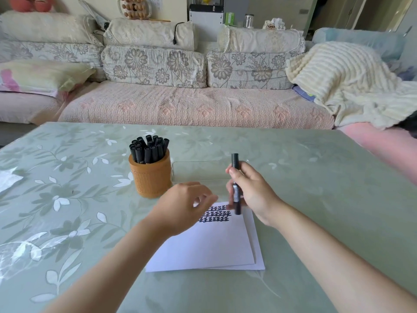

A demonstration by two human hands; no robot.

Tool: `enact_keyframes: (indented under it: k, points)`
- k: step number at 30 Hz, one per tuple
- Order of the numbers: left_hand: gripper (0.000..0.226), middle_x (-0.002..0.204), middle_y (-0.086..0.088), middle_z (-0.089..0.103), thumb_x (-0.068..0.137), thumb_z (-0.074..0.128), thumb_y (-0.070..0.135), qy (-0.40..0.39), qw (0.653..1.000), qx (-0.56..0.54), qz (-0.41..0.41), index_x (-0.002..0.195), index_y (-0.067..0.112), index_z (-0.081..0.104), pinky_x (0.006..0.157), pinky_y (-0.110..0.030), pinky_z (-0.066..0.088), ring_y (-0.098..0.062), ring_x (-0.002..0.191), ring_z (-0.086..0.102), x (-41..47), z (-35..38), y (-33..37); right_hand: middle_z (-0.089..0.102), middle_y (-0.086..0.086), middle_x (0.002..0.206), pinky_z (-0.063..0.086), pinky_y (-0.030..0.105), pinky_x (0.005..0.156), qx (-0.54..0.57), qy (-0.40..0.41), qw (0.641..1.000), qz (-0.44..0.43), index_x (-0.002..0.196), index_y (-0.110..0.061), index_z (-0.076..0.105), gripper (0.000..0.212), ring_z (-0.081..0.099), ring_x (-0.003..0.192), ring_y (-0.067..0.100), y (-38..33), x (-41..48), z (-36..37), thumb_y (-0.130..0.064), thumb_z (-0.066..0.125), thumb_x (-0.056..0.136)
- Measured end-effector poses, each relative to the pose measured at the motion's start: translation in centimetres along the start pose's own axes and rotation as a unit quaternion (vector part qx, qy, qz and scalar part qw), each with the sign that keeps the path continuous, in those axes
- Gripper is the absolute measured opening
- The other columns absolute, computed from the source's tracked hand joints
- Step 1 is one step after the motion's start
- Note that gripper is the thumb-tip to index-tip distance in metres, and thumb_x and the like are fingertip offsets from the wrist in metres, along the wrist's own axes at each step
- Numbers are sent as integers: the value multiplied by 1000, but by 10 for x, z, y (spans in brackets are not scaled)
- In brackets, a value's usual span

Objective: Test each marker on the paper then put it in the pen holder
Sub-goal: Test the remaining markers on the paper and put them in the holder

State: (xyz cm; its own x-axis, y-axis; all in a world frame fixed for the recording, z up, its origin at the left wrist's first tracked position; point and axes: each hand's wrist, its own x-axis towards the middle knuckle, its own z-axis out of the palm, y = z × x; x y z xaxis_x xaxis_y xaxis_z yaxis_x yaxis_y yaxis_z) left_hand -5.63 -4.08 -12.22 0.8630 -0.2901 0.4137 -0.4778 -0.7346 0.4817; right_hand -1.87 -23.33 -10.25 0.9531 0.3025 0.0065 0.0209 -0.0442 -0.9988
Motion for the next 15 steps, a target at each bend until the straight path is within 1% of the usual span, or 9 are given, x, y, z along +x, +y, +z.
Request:
enact_keyframes:
  k: [1, 3, 4, 6, 8, 9, 12, 13, 15]
  points:
    - [36, 84, 16, 63, 91, 42, 50, 27, 1000, 7, 2, 95, 27, 69, 65, -28, 52, -1, 75, 60, 0, -2, -2, 48, -5, 62, 47, 30, 54, -80, -3, 997, -6, 103, -15, 54, 17, 46, 53, 15, 1, 0, -1, -28, 43, 104]
    - [31, 91, 17, 60, 93, 44, 44, 72, 997, 20, 3, 108, 25, 64, 69, -23, 51, 0, 81, 59, 0, -5, -5, 45, -11, 62, 36, 27, 58, -255, -22, 967, -5, 103, -24, 61, 22, 43, 57, 12, 4, 0, -4, -33, 41, 103]
    - [30, 97, 16, 58, 94, 46, 40, 85, 996, 25, 4, 115, 25, 60, 73, -21, 50, -1, 88, 57, -1, -7, -5, 48, -10, 65, 34, 30, 59, -321, -38, 946, 7, 101, -25, 63, 25, 45, 61, 14, 5, -1, -4, -35, 41, 102]
    - [32, 110, 13, 56, 94, 52, 32, 89, 995, 43, 22, 125, 23, 56, 83, -20, 47, -3, 101, 53, -3, -8, -4, 54, -4, 70, 35, 32, 60, -405, -75, 911, 13, 95, -22, 64, 25, 49, 65, 18, 5, -4, -4, -35, 43, 100]
    - [34, 116, 9, 56, 94, 57, 26, 69, 994, 70, 50, 128, 22, 57, 87, -19, 45, -6, 106, 52, -6, -7, -4, 58, -1, 73, 37, 33, 59, -440, -110, 891, -12, 89, -21, 62, 22, 51, 65, 18, 5, -8, -3, -36, 49, 99]
    - [32, 112, 10, 58, 93, 59, 25, 54, 994, 76, 59, 125, 22, 60, 84, -21, 47, -6, 102, 53, -7, -6, -4, 60, 0, 75, 39, 32, 60, -438, -122, 890, -25, 89, -23, 61, 20, 52, 65, 17, 5, -9, -3, -37, 51, 99]
    - [21, 92, 14, 61, 93, 55, 35, 4, 997, 63, 54, 109, 28, 66, 65, -32, 52, -5, 80, 57, -10, -4, -5, 64, -2, 80, 43, 35, 65, -437, -143, 887, -39, 96, -32, 63, 15, 55, 69, 15, 6, -10, -7, -43, 53, 98]
    - [22, 88, 15, 60, 93, 53, 38, -11, 997, 61, 52, 106, 29, 67, 62, -32, 50, -5, 75, 56, -11, -4, -6, 64, -2, 79, 42, 34, 64, -446, -149, 882, -34, 97, -34, 64, 16, 53, 68, 13, 7, -10, -8, -44, 52, 98]
    - [19, 83, 14, 57, 92, 57, 39, -31, 995, 70, 61, 103, 28, 68, 58, -27, 46, -5, 71, 52, -12, -2, -8, 61, -7, 75, 38, 29, 64, -456, -158, 875, -27, 100, -35, 66, 19, 51, 67, 8, 8, -11, -10, -43, 49, 99]
